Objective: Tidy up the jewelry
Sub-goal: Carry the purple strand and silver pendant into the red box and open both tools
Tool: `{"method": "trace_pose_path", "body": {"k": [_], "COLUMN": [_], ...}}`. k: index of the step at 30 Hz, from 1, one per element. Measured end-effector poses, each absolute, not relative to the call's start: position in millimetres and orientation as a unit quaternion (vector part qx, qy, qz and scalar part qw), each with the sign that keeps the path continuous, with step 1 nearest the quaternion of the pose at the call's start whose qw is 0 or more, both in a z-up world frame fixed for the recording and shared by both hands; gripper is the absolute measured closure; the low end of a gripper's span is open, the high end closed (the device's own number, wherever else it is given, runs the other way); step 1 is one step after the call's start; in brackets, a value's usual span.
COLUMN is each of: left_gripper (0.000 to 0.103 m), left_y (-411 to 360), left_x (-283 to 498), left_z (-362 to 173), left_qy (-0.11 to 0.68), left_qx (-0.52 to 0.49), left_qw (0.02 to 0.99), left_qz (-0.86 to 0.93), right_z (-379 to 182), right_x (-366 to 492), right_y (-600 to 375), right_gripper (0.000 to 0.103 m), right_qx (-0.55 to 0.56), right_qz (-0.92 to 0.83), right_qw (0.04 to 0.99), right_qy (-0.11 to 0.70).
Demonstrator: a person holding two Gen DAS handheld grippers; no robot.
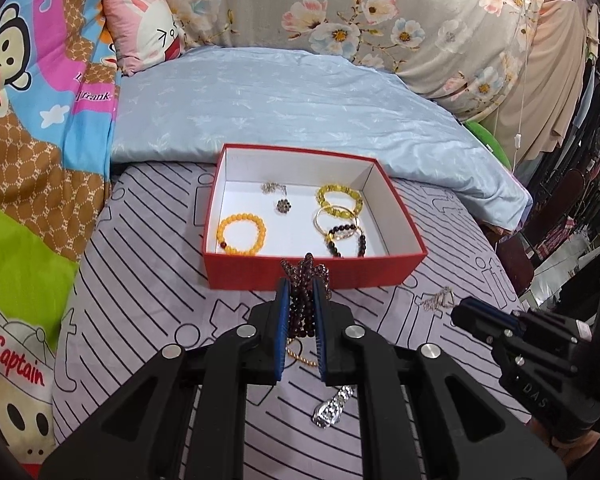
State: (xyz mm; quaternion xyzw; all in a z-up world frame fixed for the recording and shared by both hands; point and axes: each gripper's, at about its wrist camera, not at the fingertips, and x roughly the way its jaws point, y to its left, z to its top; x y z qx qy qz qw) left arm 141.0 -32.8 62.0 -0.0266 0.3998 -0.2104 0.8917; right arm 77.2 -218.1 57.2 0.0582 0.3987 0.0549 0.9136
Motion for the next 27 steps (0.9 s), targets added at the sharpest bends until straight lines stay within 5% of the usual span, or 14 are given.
{"method": "trace_pose_path", "body": {"k": [27], "left_gripper": [0.092], "left_y": [-70.8], "left_x": [246.4], "left_z": [54.2], "left_qy": [0.387], "left_qx": [-0.015], "left_qw": [0.898], "left_qz": [-0.207], "right_z": [56.4], "right_x": [216.1], "right_y": [-211.3], "right_gripper": [0.096], "right_qx": [0.055], "right_qz": [0.068], "right_qw": [0.92], "right_qy": [0.383]}}
